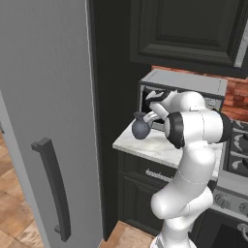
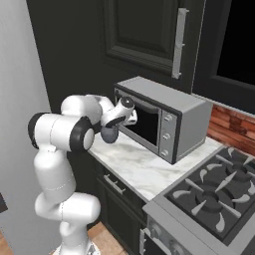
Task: Move the lime and lime from the second highest shelf to the top shelf to make space. Then, place the pitcher from the counter on the cleared second highest shelf.
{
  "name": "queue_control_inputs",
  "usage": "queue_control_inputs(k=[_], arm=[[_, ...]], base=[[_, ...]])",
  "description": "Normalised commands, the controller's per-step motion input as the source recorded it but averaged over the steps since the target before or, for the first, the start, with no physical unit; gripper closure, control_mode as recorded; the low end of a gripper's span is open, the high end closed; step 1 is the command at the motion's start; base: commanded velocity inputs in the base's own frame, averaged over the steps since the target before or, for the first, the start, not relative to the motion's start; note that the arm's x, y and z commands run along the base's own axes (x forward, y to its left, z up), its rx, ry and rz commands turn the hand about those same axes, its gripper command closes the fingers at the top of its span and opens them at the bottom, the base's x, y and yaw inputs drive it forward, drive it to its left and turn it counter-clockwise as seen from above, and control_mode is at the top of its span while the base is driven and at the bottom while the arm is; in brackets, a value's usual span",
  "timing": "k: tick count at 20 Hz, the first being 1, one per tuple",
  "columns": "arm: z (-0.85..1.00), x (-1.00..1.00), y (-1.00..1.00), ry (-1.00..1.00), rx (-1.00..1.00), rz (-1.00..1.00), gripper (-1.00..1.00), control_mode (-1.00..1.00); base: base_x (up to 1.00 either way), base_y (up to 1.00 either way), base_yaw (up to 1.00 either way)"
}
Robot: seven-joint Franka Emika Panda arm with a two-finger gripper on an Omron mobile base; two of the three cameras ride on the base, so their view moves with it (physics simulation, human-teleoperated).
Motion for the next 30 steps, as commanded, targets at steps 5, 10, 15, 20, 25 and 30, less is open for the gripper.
queue_control_inputs(k=[5, 10, 15, 20, 25, 30], arm=[[-0.16, 0.21, 0.02, 0.0, 0.0, 0.03, -1.0, -1.0], [-0.22, 0.16, 0.07, 0.0, 0.0, 0.05, -1.0, -1.0], [-0.22, 0.1, 0.23, 0.0, 0.0, 0.07, 1.0, -1.0], [-0.13, 0.16, 0.16, 0.0, 0.0, 0.05, 1.0, -1.0], [-0.01, 0.01, 0.01, 0.0, 0.0, 0.01, 1.0, -1.0], [0.04, -0.42, 0.1, 0.0, -0.01, 0.1, 1.0, -1.0]], base=[[0.0, 0.0, 0.0], [0.0, 0.0, 0.0], [0.0, 0.0, 0.0], [0.0, 0.0, 0.0], [0.0, 0.0, 0.0], [0.0, 0.0, 0.0]])
